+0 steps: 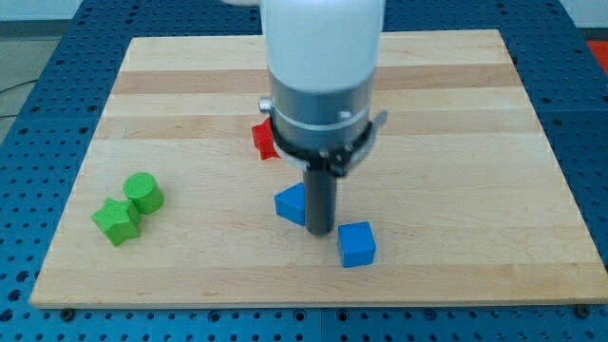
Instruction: Place blue triangle below the red star
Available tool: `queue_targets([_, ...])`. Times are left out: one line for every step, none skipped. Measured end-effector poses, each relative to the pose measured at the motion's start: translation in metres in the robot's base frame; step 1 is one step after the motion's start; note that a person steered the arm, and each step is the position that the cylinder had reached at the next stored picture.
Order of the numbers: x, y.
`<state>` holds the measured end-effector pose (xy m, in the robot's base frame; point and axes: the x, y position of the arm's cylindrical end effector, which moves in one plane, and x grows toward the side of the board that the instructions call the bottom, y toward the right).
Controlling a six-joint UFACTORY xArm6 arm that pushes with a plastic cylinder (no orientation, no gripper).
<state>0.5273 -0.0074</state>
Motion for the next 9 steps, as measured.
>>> queue_targets([-0.037,-0.041])
queue_targets([-0.010,-0.019])
queue_targets([-0.005,-0.036])
queue_targets([0.001,-0.062])
queue_targets([0.007,-0.089])
queue_targets([-0.005,-0.112])
queue_targets([-0.045,-0.099])
queue_targets([-0.072,-0.098])
queue_targets([-0.058,-0.102])
